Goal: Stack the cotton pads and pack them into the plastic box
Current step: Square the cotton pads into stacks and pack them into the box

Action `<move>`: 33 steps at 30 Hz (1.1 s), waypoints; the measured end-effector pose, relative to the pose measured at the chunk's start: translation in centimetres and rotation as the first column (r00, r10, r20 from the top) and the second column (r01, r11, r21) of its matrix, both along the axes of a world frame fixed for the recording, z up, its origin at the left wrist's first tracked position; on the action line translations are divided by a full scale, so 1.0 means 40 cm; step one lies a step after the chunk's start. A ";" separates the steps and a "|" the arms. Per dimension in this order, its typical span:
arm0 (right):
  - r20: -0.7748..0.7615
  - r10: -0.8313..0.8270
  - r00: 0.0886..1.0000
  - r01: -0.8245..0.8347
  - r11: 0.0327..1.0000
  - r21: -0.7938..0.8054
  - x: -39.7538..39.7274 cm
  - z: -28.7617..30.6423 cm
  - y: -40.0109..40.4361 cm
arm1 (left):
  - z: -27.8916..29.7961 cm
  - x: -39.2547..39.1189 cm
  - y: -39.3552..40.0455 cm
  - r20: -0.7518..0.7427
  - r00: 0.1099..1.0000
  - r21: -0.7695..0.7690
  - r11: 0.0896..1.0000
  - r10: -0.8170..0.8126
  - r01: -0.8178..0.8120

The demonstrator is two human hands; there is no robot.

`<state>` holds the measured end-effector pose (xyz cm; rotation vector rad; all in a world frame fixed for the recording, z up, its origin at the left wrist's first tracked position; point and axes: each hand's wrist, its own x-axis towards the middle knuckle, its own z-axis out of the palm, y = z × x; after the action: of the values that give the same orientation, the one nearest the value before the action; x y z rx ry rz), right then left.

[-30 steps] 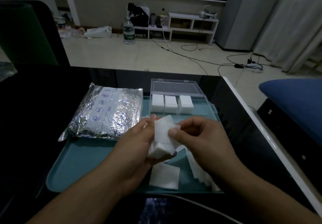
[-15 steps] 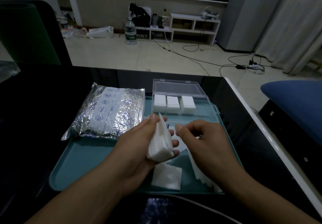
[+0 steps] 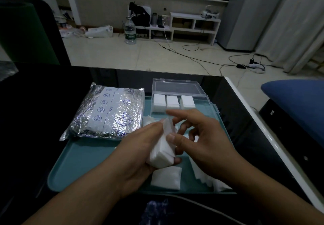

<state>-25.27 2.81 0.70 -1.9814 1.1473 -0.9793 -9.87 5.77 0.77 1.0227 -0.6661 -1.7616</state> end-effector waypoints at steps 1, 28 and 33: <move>0.005 0.001 1.000 -0.001 1.000 0.000 0.000 0.002 0.000 | 0.001 0.000 0.001 -0.003 1.000 0.002 1.000 -0.010 0.010; -0.132 -0.234 0.963 0.254 0.953 0.166 0.006 -0.011 -0.003 | 0.006 0.002 -0.009 -0.017 0.999 -0.003 0.999 0.033 -0.033; 0.039 -0.210 0.977 0.164 0.854 0.493 -0.011 0.004 -0.015 | 0.005 0.006 -0.013 -0.020 0.998 -0.003 0.998 0.067 -0.067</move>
<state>-25.73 2.22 0.87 -1.4267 1.3949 -0.7660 -9.62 5.25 0.98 1.0122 -0.6156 -1.7094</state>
